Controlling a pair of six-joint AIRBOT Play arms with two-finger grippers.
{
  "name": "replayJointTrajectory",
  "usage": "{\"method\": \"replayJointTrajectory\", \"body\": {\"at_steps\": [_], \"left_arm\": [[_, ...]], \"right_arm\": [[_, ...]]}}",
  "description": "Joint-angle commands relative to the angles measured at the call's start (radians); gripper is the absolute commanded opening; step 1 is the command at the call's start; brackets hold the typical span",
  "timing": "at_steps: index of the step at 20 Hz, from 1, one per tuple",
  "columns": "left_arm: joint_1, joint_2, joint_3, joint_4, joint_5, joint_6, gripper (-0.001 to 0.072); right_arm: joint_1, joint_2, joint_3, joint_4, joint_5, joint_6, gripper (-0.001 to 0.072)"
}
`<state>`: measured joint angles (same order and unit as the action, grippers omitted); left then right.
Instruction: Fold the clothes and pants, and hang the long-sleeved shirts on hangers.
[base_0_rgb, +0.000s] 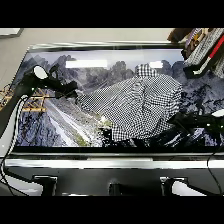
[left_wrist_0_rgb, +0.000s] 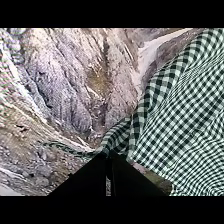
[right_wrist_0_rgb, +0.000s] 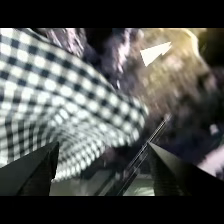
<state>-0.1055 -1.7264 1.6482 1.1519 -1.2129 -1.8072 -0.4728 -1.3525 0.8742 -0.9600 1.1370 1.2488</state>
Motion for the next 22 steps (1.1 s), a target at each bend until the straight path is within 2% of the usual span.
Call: {"method": "replayJointTrajectory", "body": {"at_steps": [1, 4, 7, 8, 9, 10, 11, 14, 19, 21, 22], "left_arm": [[0.000, 0.000, 0.000, 0.000, 0.000, 0.000, 0.0018], [0.000, 0.000, -0.001, 0.000, 0.000, 0.000, 0.0018], [0.000, 0.000, -0.001, 0.000, 0.001, 0.000, 0.0018], [0.000, 0.000, -0.001, 0.000, 0.001, 0.000, 0.0018], [0.000, 0.000, -0.001, 0.000, 0.000, 0.000, 0.0018], [0.000, 0.000, -0.001, 0.000, 0.000, 0.000, 0.0018], [0.000, 0.000, -0.001, 0.000, 0.001, 0.001, 0.0018], [0.003, 0.024, 0.019, -0.009, 0.029, 0.057, 0.0018], [0.018, 0.122, 0.329, -0.008, 0.104, 0.056, 0.0018], [0.024, 0.189, 0.468, -0.008, 0.178, 0.056, 0.0018], [0.027, 0.251, 0.483, -0.008, 0.260, 0.056, 0.0018]], "right_arm": [[0.055, 0.001, -0.026, 0.006, -0.163, -0.033, 0.0639], [0.054, -0.003, -0.026, 0.015, -0.187, -0.033, 0.0638], [0.055, -0.058, -0.027, 0.071, -0.147, -0.050, 0.0634], [0.055, -0.085, -0.027, 0.126, -0.118, -0.096, 0.0554], [0.055, -0.107, -0.027, 0.180, -0.087, -0.136, 0.0349], [0.055, -0.115, -0.027, 0.222, -0.059, -0.147, 0.0069], [0.054, -0.106, -0.023, 0.269, -0.034, -0.166, 0.0034], [0.055, -0.044, 0.133, 0.412, 0.041, -0.118, 0.0032], [0.054, 0.023, 0.813, 0.424, 0.034, 0.126, 0.0033], [0.054, 0.047, 1.085, 0.421, 0.000, 0.191, 0.0033], [0.054, 0.060, 1.203, 0.412, -0.011, 0.220, 0.0033]]}}
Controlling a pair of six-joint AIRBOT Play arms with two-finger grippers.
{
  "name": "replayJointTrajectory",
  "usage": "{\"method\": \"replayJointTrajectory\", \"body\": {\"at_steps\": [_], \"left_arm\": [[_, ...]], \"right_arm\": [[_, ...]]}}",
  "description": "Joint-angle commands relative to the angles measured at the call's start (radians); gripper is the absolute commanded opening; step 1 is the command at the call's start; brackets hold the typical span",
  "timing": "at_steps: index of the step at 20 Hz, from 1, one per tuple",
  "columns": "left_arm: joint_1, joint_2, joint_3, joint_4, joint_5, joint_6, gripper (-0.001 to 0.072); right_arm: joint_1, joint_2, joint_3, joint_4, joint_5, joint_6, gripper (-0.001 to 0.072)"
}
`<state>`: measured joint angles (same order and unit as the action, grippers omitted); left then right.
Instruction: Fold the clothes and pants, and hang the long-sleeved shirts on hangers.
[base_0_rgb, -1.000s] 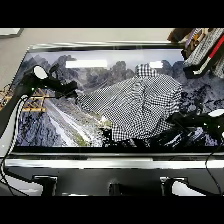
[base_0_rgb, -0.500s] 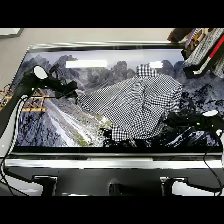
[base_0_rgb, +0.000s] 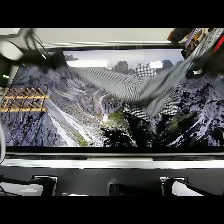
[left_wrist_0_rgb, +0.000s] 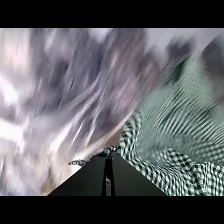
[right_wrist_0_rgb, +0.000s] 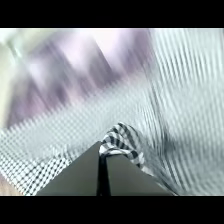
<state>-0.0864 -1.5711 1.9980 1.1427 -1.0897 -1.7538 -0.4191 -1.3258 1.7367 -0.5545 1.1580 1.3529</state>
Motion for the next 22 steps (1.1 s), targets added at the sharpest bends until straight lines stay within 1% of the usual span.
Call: {"method": "replayJointTrajectory", "body": {"at_steps": [1, 3, 4, 6, 9, 11, 12, 14, 17, 19, 21, 22], "left_arm": [[0.008, 0.164, 0.119, 0.001, 0.222, 0.003, 0.0018], [0.008, 0.324, 0.058, 0.002, 0.382, 0.003, 0.0018], [0.008, 0.393, 0.035, 0.003, 0.421, 0.003, 0.0018], [0.008, 0.514, 0.021, 0.032, 0.416, 0.003, 0.0018], [0.008, 0.664, 0.021, 0.098, 0.362, 0.003, 0.0018], [0.008, 0.732, 0.021, 0.136, 0.346, 0.003, 0.0018], [0.008, 0.756, 0.021, 0.142, 0.346, 0.003, 0.0018], [0.008, 0.775, 0.021, 0.141, 0.335, -0.002, 0.0018], [0.008, 0.744, -0.020, 0.142, 0.235, -0.001, 0.0018], [0.008, 0.684, -0.086, 0.142, 0.204, -0.001, 0.0018], [0.008, 0.582, -0.153, 0.141, 0.211, -0.001, 0.0018], [0.008, 0.517, -0.175, 0.141, 0.211, -0.001, 0.0018]], "right_arm": [[0.000, 0.058, 0.433, -0.006, -0.058, 0.143, 0.0033], [-0.003, 0.167, 0.457, -0.017, -0.147, 0.154, 0.0034], [-0.002, 0.227, 0.453, -0.046, -0.171, 0.154, 0.0034], [-0.002, 0.349, 0.453, -0.141, -0.199, 0.154, 0.0034], [-0.002, 0.484, 0.453, -0.275, -0.242, 0.162, 0.0035], [-0.002, 0.537, 0.453, -0.351, -0.264, 0.218, 0.0035], [-0.002, 0.548, 0.453, -0.364, -0.271, 0.243, 0.0036], [-0.002, 0.540, 0.453, -0.365, -0.266, 0.269, 0.0036], [-0.002, 0.452, 0.453, -0.353, -0.197, 0.353, 0.0036], [-0.002, 0.338, 0.440, -0.272, -0.112, 0.391, 0.0036], [0.018, 0.209, 0.359, -0.132, -0.052, 0.386, 0.0036], [0.056, 0.139, 0.305, -0.119, -0.046, 0.378, 0.0036]]}}
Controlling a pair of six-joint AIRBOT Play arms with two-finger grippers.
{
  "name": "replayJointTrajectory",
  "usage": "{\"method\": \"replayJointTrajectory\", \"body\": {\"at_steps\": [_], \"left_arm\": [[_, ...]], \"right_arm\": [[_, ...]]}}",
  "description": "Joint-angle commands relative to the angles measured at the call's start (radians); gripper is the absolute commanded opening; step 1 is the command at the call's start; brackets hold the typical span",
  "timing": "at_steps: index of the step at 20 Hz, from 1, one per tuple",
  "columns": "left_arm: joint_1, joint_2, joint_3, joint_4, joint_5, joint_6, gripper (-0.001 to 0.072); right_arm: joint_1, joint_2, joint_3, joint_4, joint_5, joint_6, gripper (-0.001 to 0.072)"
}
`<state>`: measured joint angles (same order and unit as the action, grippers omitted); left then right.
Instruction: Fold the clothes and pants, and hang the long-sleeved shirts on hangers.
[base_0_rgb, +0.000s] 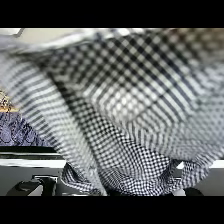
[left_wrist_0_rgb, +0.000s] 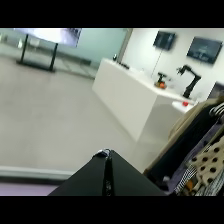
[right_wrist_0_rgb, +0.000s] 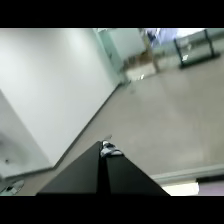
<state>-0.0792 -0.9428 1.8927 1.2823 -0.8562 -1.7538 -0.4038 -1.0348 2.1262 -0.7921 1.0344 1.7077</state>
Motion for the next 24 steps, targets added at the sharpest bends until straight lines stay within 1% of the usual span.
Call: {"method": "replayJointTrajectory", "body": {"at_steps": [1, 2, 3, 5, 7, 8, 9, 10, 12, 13, 14, 15, 16, 17, 19, 21, 22, 23, 24], "left_arm": [[0.000, -0.190, -0.087, 0.002, -0.022, -0.001, 0.0018], [0.000, -0.269, -0.095, 0.001, -0.023, -0.001, 0.0018], [-0.003, -0.359, -0.096, 0.001, -0.022, -0.002, 0.0018], [-0.004, -0.522, -0.096, 0.001, -0.009, -0.002, 0.0018], [-0.002, -0.662, -0.096, 0.001, -0.007, -0.034, 0.0018], [-0.002, -0.720, -0.096, 0.001, -0.008, -0.048, 0.0018], [-0.004, -0.773, -0.096, -0.003, -0.010, -0.069, 0.0018], [-0.006, -0.814, -0.096, -0.022, -0.014, -0.072, 0.0018], [-0.008, -0.881, -0.096, -0.101, -0.043, -0.072, 0.0019], [-0.008, -0.900, -0.096, -0.134, -0.068, -0.072, 0.0023], [-0.007, -0.913, -0.096, -0.155, -0.094, -0.072, 0.0110], [-0.005, -0.914, -0.096, -0.167, -0.116, -0.072, 0.0353], [0.000, -0.906, -0.092, -0.179, -0.144, -0.072, 0.0643], [0.009, -0.894, -0.083, -0.183, -0.185, -0.072, 0.0712], [0.037, -0.837, -0.075, -0.169, -0.270, -0.071, 0.0712], [0.057, -0.755, -0.082, -0.071, -0.369, -0.068, 0.0712], [0.061, -0.703, -0.109, -0.018, -0.397, -0.067, 0.0712], [0.062, -0.647, -0.157, 0.014, -0.405, -0.054, 0.0712], [0.062, -0.581, -0.232, 0.024, -0.398, -0.037, 0.0712]], "right_arm": [[0.086, -0.221, -0.125, 0.114, 0.069, -0.019, 0.0036], [0.140, -0.306, -0.145, 0.102, 0.054, -0.056, 0.0036], [0.186, -0.392, -0.146, 0.090, 0.032, -0.069, 0.0036], [0.261, -0.561, -0.146, 0.043, -0.075, -0.072, 0.0036], [0.309, -0.705, -0.146, -0.008, -0.193, -0.070, 0.0035], [0.321, -0.768, -0.146, -0.006, -0.233, -0.069, 0.0036], [0.333, -0.816, -0.146, -0.006, -0.251, -0.070, 0.0036], [0.343, -0.860, -0.146, -0.007, -0.253, -0.071, 0.0036], [0.356, -0.914, -0.146, -0.011, -0.216, -0.076, 0.0043], [0.358, -0.924, -0.146, -0.025, -0.182, -0.078, 0.0107], [0.358, -0.920, -0.146, -0.053, -0.147, -0.079, 0.0177], [0.353, -0.906, -0.146, -0.083, -0.104, -0.079, 0.0275], [0.344, -0.880, -0.145, -0.109, -0.043, -0.079, 0.0342], [0.331, -0.844, -0.144, -0.130, 0.034, -0.101, 0.0387], [0.293, -0.746, -0.143, -0.209, 0.201, -0.161, 0.0393], [0.265, -0.634, -0.153, -0.362, 0.362, -0.175, 0.0395], [0.261, -0.577, -0.184, -0.418, 0.426, -0.186, 0.0395], [0.249, -0.501, -0.260, -0.404, 0.436, -0.169, 0.0395], [0.252, -0.415, -0.367, -0.402, 0.428, -0.184, 0.0396]]}}
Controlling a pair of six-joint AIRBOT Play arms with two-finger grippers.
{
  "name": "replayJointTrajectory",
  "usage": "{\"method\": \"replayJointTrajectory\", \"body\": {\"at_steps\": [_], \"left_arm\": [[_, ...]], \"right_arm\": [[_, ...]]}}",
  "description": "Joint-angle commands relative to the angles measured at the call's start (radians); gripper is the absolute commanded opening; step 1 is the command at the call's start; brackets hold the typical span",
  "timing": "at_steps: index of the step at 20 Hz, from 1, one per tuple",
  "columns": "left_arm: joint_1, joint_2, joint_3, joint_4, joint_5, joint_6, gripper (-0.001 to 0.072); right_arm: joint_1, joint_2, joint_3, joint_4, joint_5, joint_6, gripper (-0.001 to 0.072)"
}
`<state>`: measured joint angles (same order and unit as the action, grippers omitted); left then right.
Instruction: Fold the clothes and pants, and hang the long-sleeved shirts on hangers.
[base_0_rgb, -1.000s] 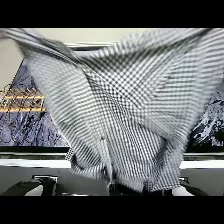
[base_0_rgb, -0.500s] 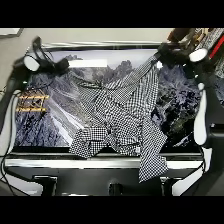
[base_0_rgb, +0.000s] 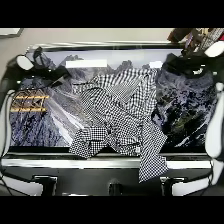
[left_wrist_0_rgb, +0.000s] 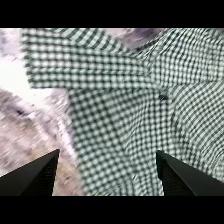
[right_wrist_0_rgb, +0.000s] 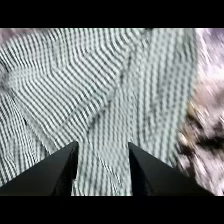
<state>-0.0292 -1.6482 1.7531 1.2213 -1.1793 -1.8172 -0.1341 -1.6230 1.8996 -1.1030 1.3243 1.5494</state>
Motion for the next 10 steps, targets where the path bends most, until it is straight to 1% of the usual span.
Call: {"method": "replayJointTrajectory", "body": {"at_steps": [1, 2, 4, 7, 9, 10], "left_arm": [[0.008, 0.190, -0.183, 0.085, -0.061, 0.030, 0.0711], [-0.003, 0.251, -0.272, 0.085, -0.047, 0.030, 0.0711], [-0.044, 0.374, -0.455, 0.085, -0.008, 0.030, 0.0711], [-0.131, 0.523, -0.676, 0.085, 0.042, 0.018, 0.0711], [-0.188, 0.594, -0.774, 0.085, 0.055, -0.010, 0.0711], [-0.211, 0.616, -0.804, 0.085, 0.055, -0.010, 0.0711]], "right_arm": [[0.002, 0.253, -0.255, -0.091, 0.132, -0.028, 0.0410], [0.031, 0.331, -0.375, -0.091, 0.128, -0.029, 0.0426], [0.126, 0.480, -0.621, -0.097, 0.088, -0.040, 0.0433], [0.336, 0.635, -0.917, -0.151, 0.025, -0.028, 0.0435], [0.467, 0.686, -1.057, -0.237, -0.028, 0.058, 0.0435], [0.518, 0.699, -1.111, -0.253, -0.067, 0.085, 0.0435]]}}
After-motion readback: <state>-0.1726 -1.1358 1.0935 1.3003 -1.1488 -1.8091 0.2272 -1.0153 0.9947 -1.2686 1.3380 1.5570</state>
